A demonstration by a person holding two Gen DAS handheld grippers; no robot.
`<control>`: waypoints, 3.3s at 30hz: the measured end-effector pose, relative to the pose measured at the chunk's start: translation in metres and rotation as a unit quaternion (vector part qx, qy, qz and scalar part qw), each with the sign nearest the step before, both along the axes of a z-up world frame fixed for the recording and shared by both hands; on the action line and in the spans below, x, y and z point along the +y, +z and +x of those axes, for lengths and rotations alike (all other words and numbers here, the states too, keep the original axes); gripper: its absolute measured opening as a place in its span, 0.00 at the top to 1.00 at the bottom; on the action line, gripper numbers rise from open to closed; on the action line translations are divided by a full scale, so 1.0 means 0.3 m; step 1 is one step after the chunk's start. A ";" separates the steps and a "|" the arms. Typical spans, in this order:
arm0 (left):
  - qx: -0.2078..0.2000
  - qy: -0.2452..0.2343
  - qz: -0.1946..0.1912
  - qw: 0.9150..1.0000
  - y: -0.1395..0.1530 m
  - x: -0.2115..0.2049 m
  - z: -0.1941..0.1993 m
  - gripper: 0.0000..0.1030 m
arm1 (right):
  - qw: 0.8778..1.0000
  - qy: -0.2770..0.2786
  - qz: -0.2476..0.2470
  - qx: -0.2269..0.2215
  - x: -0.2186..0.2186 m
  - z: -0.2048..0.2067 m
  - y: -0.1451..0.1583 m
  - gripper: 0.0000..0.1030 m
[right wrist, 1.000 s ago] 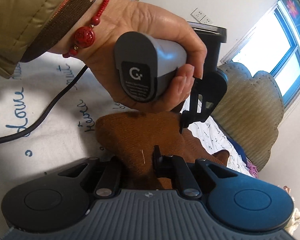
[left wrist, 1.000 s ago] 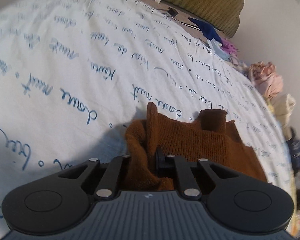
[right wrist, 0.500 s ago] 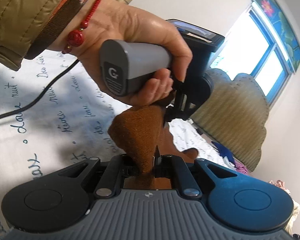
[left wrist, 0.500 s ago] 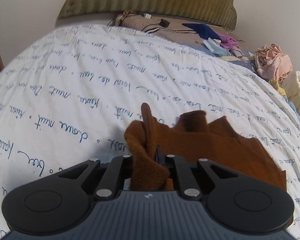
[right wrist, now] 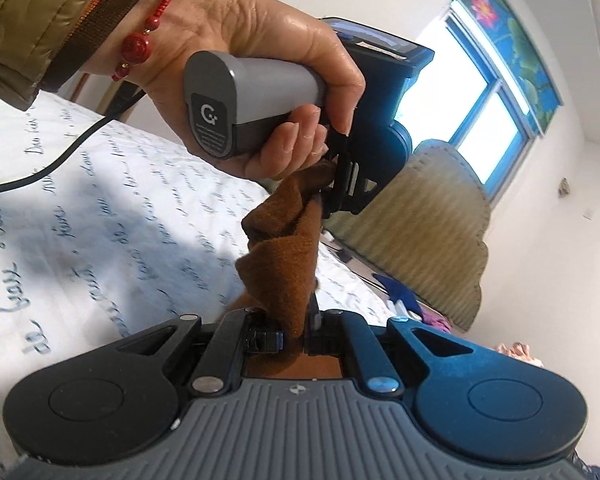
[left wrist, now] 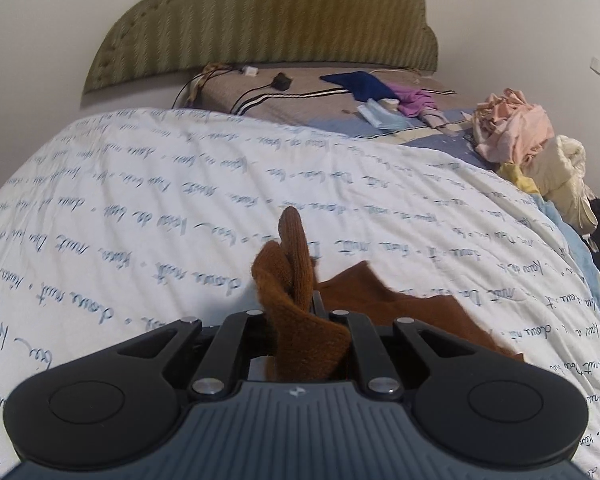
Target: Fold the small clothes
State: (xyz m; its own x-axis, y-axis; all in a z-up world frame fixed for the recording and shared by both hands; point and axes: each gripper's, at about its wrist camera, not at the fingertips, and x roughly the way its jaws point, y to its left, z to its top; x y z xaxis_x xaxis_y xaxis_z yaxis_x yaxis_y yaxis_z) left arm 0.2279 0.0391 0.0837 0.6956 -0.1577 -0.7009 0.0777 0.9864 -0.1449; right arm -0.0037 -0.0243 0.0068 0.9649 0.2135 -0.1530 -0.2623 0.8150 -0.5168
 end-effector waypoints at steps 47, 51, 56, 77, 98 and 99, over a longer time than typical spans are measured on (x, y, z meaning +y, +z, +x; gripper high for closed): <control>0.010 -0.128 0.124 0.984 -0.285 -0.800 0.096 0.87 | 0.910 -0.104 0.337 0.217 -0.654 0.135 -0.176 0.92; 0.020 -0.131 0.101 0.986 -0.280 -0.793 0.112 0.75 | 0.888 -0.098 0.379 0.242 -0.691 0.148 -0.202 0.92; -0.001 -0.108 0.027 0.994 -0.221 -0.727 0.124 0.19 | 0.875 -0.096 0.400 0.257 -0.711 0.163 -0.221 0.91; -0.052 -0.073 0.060 0.994 -0.269 -0.173 -0.386 0.19 | 0.745 -0.038 0.588 0.313 -0.875 0.179 -0.243 0.48; 0.047 -0.114 -0.161 0.979 -0.390 -0.067 -0.328 0.19 | 0.823 -0.068 0.465 0.319 -0.931 0.247 -0.182 0.25; 0.052 -0.115 -0.177 0.976 -0.400 -0.063 -0.319 0.19 | 0.815 -0.061 0.471 0.333 -0.934 0.268 -0.201 0.27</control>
State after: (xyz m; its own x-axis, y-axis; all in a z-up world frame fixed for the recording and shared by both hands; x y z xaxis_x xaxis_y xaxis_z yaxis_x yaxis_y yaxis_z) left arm 0.1323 0.0203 -0.0362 0.5418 -0.5462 -0.6388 0.2571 0.8313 -0.4928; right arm 0.0766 -0.3044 -0.0536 0.7577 0.4472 -0.4753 -0.1159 0.8090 0.5763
